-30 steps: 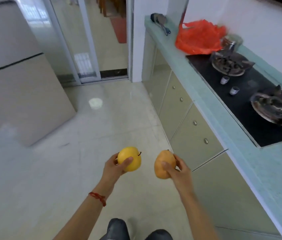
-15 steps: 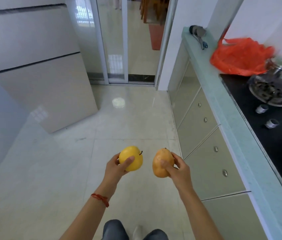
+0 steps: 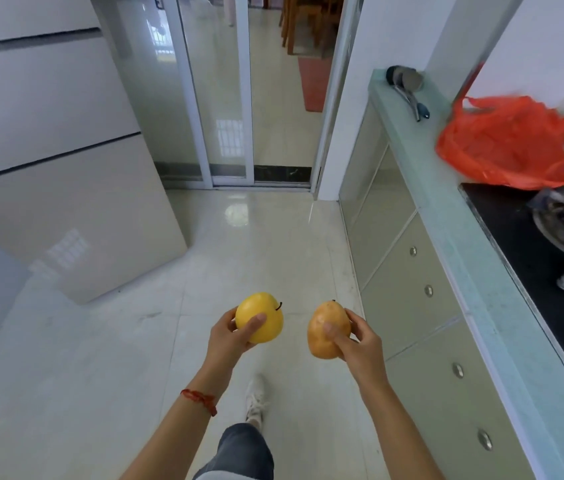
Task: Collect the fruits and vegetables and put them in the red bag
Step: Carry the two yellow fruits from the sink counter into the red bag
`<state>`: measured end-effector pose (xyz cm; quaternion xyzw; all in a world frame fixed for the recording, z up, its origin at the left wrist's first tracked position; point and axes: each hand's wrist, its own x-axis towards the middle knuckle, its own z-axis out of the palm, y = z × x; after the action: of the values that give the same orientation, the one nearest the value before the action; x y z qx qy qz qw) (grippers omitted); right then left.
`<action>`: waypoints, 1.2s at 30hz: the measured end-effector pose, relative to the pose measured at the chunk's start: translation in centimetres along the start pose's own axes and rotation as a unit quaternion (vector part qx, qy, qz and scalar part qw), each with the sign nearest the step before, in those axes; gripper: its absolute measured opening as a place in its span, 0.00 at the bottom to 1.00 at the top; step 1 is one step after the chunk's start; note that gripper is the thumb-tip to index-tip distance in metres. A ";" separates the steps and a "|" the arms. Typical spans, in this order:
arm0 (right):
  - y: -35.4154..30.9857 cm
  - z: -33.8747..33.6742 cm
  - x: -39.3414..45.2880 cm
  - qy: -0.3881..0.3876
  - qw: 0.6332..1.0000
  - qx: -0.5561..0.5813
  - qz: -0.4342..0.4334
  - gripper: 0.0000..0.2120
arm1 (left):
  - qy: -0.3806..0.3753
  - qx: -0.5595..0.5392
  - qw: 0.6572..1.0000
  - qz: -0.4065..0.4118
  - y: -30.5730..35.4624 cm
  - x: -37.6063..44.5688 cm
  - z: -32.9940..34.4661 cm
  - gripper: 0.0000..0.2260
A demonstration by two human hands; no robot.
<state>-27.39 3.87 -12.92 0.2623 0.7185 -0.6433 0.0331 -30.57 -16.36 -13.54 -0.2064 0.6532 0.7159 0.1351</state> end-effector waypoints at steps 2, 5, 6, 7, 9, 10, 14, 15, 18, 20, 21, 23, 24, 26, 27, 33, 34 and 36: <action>-1.9 1.1 3.8 0.009 1.000 -0.004 0.002 0.29 | -0.002 0.000 1.000 -0.004 2.3 3.7 0.5 0.21; -5.3 2.9 9.3 0.016 1.000 -0.004 0.002 0.29 | -0.014 0.007 1.000 -0.007 6.1 9.6 1.2 0.20; -6.5 3.5 11.0 0.021 1.000 0.002 0.000 0.29 | -0.017 0.012 1.000 -0.005 7.4 11.6 1.4 0.21; -7.5 4.1 12.7 0.026 1.000 0.007 -0.003 0.29 | -0.019 0.016 1.000 -0.001 8.8 13.6 1.6 0.22; -9.4 4.9 15.8 0.033 0.999 0.009 -0.006 0.28 | -0.021 0.022 1.000 0.007 11.2 17.3 2.1 0.22; -10.1 5.2 17.2 0.036 0.999 0.009 -0.004 0.28 | -0.021 0.023 0.999 0.008 12.2 18.8 2.4 0.21; -12.2 5.9 22.5 0.047 0.999 0.008 0.001 0.28 | -0.023 0.010 1.000 -0.001 14.8 23.8 3.9 0.17; -12.7 6.0 23.9 0.049 0.999 0.009 0.004 0.28 | -0.023 0.009 1.000 -0.005 15.2 25.1 4.4 0.17; -14.1 6.2 28.3 0.052 0.999 0.012 0.006 0.29 | -0.017 0.008 1.000 -0.013 16.4 28.9 6.1 0.21; -15.2 6.3 31.5 0.050 0.999 0.011 0.003 0.29 | -0.016 0.006 1.000 -0.010 17.4 31.7 7.6 0.21; -15.8 6.3 33.1 0.050 0.999 0.012 0.002 0.29 | -0.017 0.006 1.000 -0.009 18.0 33.3 8.4 0.21; -17.0 6.2 36.5 0.050 0.999 0.019 0.002 0.29 | -0.020 0.008 1.000 -0.006 19.1 36.2 10.2 0.21; -17.6 6.1 38.2 0.049 0.999 0.023 0.000 0.29 | -0.022 0.009 1.000 -0.006 19.8 37.6 11.1 0.21; -19.0 5.7 41.5 0.052 0.998 0.031 0.000 0.28 | -0.029 0.013 0.999 -0.009 21.1 40.3 12.9 0.24; -19.7 5.5 43.2 0.055 0.998 0.034 0.000 0.28 | -0.032 0.018 0.999 -0.013 21.9 41.7 13.8 0.25; -23.5 4.4 51.4 0.073 0.996 0.053 0.008 0.27 | -0.045 0.042 0.998 -0.005 26.3 48.5 19.3 0.24; -23.8 4.2 52.3 0.075 0.996 0.053 0.008 0.27 | -0.049 0.048 0.998 -0.002 27.0 49.3 20.2 0.21; -24.5 3.7 54.1 0.082 0.995 0.049 0.006 0.26 | -0.063 0.062 0.996 0.007 28.0 51.1 22.0 0.18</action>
<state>-85.25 17.57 -12.19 0.3197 0.6845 -0.6543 -0.0347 -91.06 -1.53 -11.71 -0.1480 0.6879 0.6866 0.1832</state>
